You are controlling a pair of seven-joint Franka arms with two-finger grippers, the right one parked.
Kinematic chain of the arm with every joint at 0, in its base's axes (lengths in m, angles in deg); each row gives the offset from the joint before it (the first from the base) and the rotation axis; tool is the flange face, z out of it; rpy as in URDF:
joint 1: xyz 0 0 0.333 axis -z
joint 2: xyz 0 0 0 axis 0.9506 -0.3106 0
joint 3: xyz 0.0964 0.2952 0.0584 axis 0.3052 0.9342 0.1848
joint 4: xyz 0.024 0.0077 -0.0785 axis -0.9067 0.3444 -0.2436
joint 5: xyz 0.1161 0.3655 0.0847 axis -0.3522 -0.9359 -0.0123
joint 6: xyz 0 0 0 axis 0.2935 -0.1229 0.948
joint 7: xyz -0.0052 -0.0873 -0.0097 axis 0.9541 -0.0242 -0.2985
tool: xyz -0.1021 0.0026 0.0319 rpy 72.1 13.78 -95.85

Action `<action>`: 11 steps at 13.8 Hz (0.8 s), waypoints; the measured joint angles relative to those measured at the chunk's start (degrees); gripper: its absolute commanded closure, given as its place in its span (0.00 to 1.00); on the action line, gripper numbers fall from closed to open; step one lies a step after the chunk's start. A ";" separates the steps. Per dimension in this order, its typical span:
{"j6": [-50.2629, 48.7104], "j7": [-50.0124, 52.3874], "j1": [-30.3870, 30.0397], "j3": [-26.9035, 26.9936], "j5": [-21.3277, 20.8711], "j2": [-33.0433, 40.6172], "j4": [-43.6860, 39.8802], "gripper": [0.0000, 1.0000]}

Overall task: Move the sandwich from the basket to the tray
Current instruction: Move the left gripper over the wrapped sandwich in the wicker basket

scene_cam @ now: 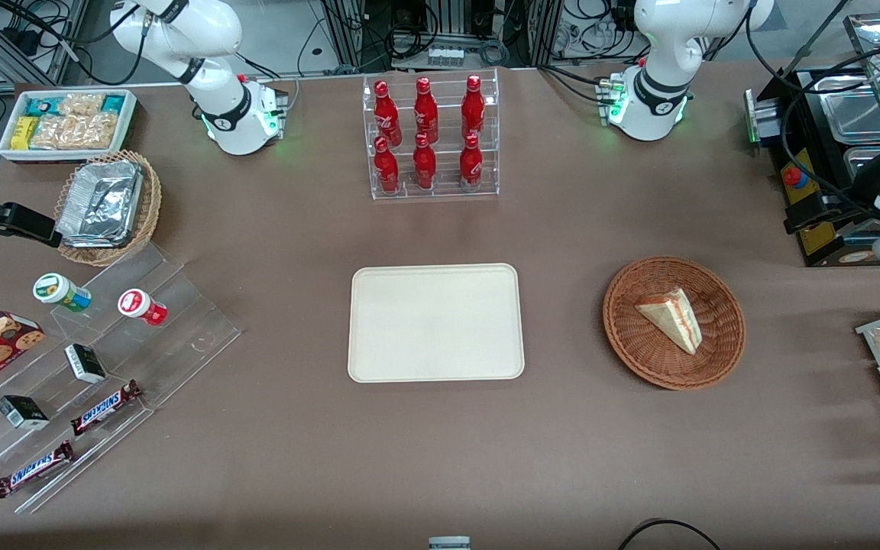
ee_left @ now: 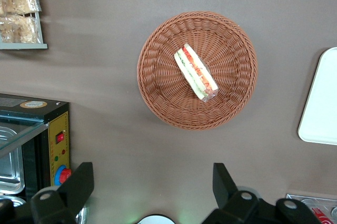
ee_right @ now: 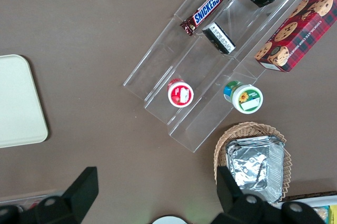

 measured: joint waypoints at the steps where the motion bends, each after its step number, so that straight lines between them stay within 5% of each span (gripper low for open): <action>1: -0.01 0.00 0.00 0.00 0.00 0.00 0.00 0.00; 7: 2.44 0.39 0.01 -0.05 0.00 -0.30 3.09 0.00; 11: 12.20 11.42 0.01 -1.40 0.00 -0.80 11.80 0.00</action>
